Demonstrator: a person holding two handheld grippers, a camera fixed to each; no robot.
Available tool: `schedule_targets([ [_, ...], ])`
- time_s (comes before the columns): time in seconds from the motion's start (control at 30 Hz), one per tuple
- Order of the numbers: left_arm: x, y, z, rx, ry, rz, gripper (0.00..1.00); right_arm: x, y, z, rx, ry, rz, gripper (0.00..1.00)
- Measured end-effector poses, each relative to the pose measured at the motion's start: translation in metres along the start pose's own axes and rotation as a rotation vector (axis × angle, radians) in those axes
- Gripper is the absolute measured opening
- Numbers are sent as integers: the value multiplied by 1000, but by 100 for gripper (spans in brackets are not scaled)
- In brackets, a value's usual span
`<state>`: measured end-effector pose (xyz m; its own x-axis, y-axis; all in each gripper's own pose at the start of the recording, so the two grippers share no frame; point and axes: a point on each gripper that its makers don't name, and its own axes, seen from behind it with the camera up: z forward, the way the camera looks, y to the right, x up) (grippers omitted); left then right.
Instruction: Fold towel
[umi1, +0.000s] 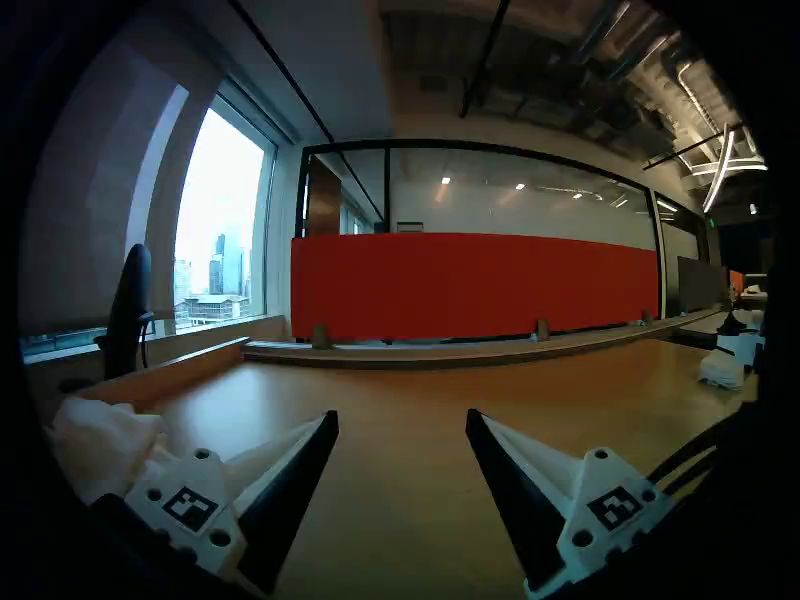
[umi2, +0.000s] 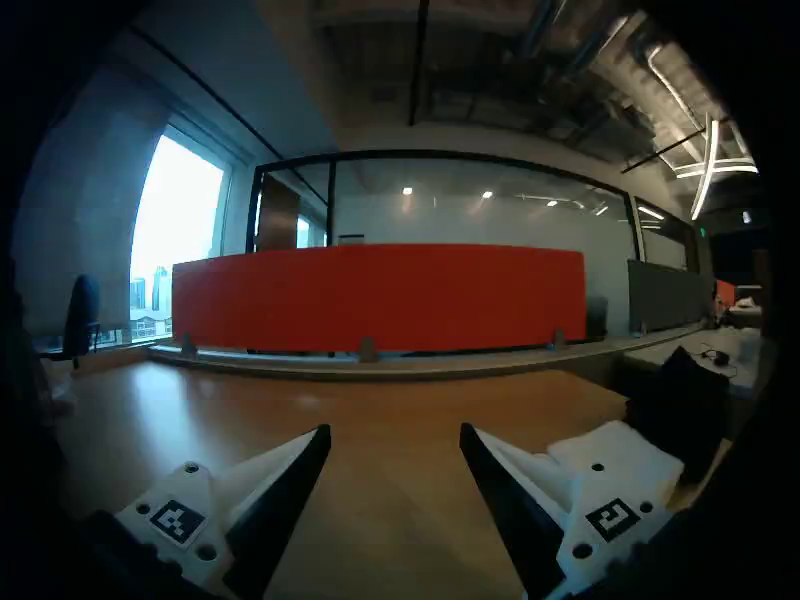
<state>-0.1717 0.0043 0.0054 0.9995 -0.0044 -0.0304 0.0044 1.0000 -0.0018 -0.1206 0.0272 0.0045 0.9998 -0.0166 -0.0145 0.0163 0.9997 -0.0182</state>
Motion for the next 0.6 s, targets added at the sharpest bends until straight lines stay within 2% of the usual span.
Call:
schedule_targets([
  [0.6,0,0,0,0,0,0,94,-1,1,-2,1,8,-13,100],
])
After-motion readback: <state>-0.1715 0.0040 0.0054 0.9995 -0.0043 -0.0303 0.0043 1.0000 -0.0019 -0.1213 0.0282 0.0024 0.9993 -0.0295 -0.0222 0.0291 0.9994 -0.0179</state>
